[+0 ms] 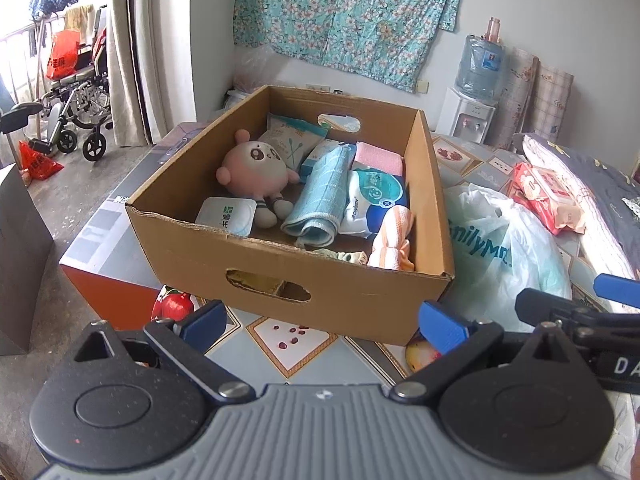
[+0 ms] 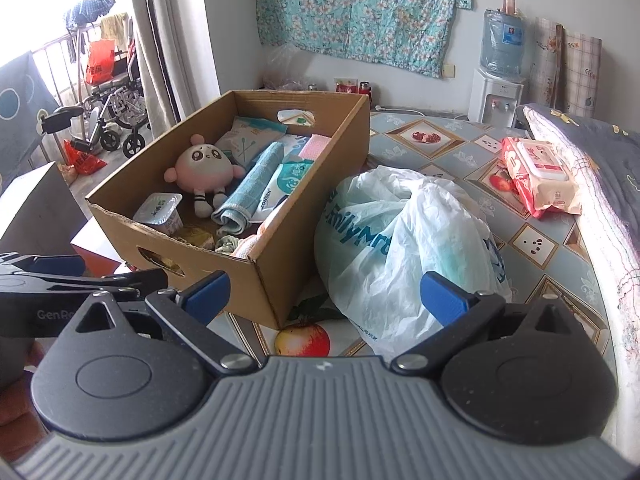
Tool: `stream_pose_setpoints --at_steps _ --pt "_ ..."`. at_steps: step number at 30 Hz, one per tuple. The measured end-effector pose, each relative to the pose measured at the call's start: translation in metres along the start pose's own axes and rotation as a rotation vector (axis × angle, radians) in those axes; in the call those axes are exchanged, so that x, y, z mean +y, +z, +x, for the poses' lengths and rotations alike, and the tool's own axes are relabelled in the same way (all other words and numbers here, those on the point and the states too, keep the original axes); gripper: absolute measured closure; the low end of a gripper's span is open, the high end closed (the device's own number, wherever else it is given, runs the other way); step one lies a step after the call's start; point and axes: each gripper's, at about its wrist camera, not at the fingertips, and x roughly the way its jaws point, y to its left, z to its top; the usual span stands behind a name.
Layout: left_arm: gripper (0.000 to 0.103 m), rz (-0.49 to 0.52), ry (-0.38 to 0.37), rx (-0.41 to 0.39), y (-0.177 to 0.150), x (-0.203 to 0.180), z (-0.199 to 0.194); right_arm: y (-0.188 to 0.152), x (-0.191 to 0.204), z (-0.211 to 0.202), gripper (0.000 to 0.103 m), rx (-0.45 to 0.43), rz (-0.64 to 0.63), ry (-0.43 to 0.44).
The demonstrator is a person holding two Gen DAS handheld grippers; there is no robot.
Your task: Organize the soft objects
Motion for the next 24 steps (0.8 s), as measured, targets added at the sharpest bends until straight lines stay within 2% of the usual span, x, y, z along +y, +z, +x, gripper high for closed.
stream_pose_setpoints --at_steps 24 --pt "0.001 -0.013 0.042 0.023 0.001 0.009 0.004 0.001 0.003 0.02 0.001 0.036 -0.004 -0.01"
